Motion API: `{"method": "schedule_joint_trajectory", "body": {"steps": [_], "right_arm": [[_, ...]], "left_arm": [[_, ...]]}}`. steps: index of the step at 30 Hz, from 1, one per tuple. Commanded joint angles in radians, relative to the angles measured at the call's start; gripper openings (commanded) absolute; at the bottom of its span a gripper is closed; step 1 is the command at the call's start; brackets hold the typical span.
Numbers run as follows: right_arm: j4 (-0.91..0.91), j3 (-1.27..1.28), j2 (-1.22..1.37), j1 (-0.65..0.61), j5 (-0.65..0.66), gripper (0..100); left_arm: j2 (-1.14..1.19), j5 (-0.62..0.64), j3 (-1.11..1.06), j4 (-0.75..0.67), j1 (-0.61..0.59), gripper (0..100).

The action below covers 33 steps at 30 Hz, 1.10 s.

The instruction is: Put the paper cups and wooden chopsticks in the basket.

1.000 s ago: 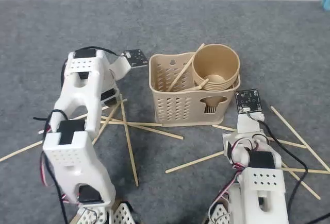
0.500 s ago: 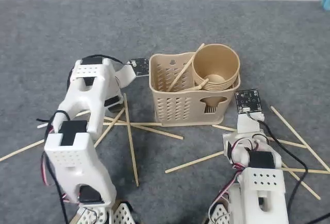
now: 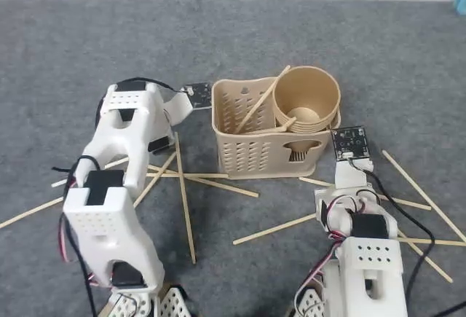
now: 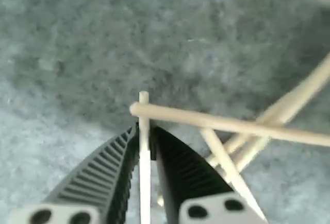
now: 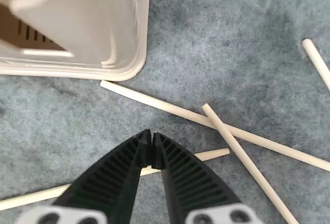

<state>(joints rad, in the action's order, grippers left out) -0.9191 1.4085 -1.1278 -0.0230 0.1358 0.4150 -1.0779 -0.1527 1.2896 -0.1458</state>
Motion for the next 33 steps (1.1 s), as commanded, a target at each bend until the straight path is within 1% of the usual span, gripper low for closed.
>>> {"method": "schedule_joint_trajectory", "body": {"steps": [1, 9, 17, 23, 25, 27, 30, 33], "right_arm": [[-0.013, -0.006, -0.018, 0.002, 0.014, 0.9], [-0.012, -0.006, -0.018, 0.002, 0.012, 0.9], [-0.012, -0.006, -0.018, 0.004, 0.012, 0.9], [-0.010, -0.006, -0.018, 0.004, 0.012, 0.9], [-0.008, -0.006, -0.018, 0.004, 0.012, 0.9], [-0.008, -0.006, -0.018, 0.004, 0.012, 0.9], [-0.012, -0.006, -0.018, 0.004, 0.012, 0.9], [-0.012, -0.006, -0.018, 0.004, 0.012, 0.9]], "left_arm": [[-0.063, 0.041, 0.090, 0.095, 0.006, 1], [-0.063, 0.216, 0.361, 0.298, -0.005, 1], [-0.063, 0.347, 0.621, 0.465, -0.020, 1], [-0.063, 0.512, 0.791, 0.465, -0.078, 1], [-0.063, 0.568, 0.851, 0.465, -0.080, 1], [-0.068, 0.652, 0.911, 0.465, -0.078, 1], [-0.140, 0.778, 0.954, 0.465, -0.077, 1], [-0.264, 0.835, 0.949, 0.465, -0.060, 1]]}}
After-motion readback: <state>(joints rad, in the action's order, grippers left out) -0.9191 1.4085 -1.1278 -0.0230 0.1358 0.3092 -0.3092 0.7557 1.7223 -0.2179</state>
